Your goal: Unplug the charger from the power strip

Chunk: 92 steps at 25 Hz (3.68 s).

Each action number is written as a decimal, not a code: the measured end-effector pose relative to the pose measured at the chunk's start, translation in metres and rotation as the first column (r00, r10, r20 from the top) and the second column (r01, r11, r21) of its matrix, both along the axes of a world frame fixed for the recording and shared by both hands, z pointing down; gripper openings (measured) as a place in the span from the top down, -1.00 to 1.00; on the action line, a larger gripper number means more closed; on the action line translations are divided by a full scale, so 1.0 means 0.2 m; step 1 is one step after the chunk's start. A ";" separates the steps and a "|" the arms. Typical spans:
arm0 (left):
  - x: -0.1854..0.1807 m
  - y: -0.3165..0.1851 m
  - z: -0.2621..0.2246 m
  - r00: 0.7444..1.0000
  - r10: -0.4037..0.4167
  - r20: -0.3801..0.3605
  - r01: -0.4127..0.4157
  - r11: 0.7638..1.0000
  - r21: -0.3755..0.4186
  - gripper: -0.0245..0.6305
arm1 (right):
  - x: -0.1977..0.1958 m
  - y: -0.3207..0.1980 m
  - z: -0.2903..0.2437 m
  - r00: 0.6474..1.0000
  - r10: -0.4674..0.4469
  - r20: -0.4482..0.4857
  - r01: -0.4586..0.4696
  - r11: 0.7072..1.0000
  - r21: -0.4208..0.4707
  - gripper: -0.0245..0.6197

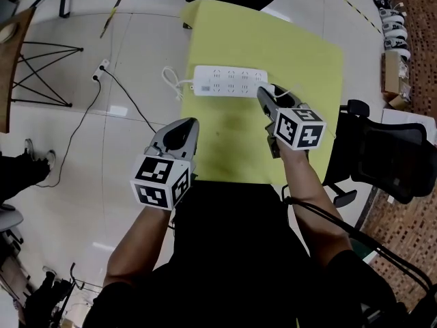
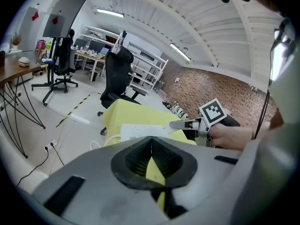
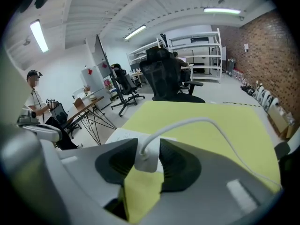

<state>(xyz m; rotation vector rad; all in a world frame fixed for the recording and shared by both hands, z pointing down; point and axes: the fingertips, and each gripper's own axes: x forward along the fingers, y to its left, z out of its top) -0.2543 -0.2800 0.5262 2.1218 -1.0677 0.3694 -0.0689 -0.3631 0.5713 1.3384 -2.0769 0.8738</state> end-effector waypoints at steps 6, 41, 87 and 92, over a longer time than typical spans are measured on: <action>0.08 0.09 -0.05 0.998 0.037 -0.047 -0.037 0.999 -0.004 0.90 | 0.12 0.14 -0.08 0.998 0.055 0.030 -0.056 0.998 0.009 0.48; 0.67 0.75 -0.42 0.983 -0.179 0.049 0.173 0.980 0.099 0.90 | 1.12 0.85 0.33 0.827 0.343 0.445 -0.199 0.919 -0.340 0.45; 0.85 1.46 -0.49 0.994 0.098 -0.055 -0.090 0.986 0.140 0.90 | 1.04 1.87 -0.63 0.872 0.131 0.472 -0.236 0.957 0.171 0.92; 0.87 1.58 -0.50 0.992 0.112 -0.060 -0.102 0.984 0.148 0.90 | 0.89 1.98 -0.76 0.921 0.005 0.389 -0.118 0.956 0.267 0.92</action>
